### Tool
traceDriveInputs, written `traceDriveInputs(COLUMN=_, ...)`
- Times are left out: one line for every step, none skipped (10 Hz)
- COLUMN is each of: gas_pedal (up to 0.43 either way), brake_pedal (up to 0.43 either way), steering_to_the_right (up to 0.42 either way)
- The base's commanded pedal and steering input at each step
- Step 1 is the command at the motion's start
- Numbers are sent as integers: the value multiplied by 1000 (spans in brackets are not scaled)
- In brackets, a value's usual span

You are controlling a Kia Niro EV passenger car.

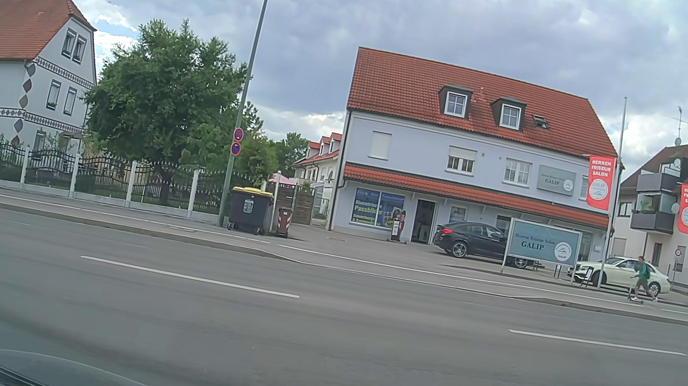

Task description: Follow the waypoints while adhering to traffic rules and regulations

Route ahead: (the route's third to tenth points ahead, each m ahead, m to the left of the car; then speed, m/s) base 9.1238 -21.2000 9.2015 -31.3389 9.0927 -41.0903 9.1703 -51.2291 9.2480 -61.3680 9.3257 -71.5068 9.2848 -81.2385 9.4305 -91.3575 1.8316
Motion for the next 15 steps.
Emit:
traceDriveInputs(gas_pedal=0, brake_pedal=18, steering_to_the_right=479)
traceDriveInputs(gas_pedal=0, brake_pedal=18, steering_to_the_right=520)
traceDriveInputs(gas_pedal=0, brake_pedal=18, steering_to_the_right=548)
traceDriveInputs(gas_pedal=0, brake_pedal=18, steering_to_the_right=587)
traceDriveInputs(gas_pedal=0, brake_pedal=18, steering_to_the_right=657)
traceDriveInputs(gas_pedal=0, brake_pedal=18, steering_to_the_right=720)
traceDriveInputs(gas_pedal=0, brake_pedal=18, steering_to_the_right=754)
traceDriveInputs(gas_pedal=0, brake_pedal=18, steering_to_the_right=791)
traceDriveInputs(gas_pedal=0, brake_pedal=18, steering_to_the_right=815)
traceDriveInputs(gas_pedal=0, brake_pedal=18, steering_to_the_right=850)
traceDriveInputs(gas_pedal=0, brake_pedal=18, steering_to_the_right=886)
traceDriveInputs(gas_pedal=0, brake_pedal=18, steering_to_the_right=925)
traceDriveInputs(gas_pedal=0, brake_pedal=18, steering_to_the_right=954)
traceDriveInputs(gas_pedal=0, brake_pedal=24, steering_to_the_right=957)
traceDriveInputs(gas_pedal=0, brake_pedal=18, steering_to_the_right=956)
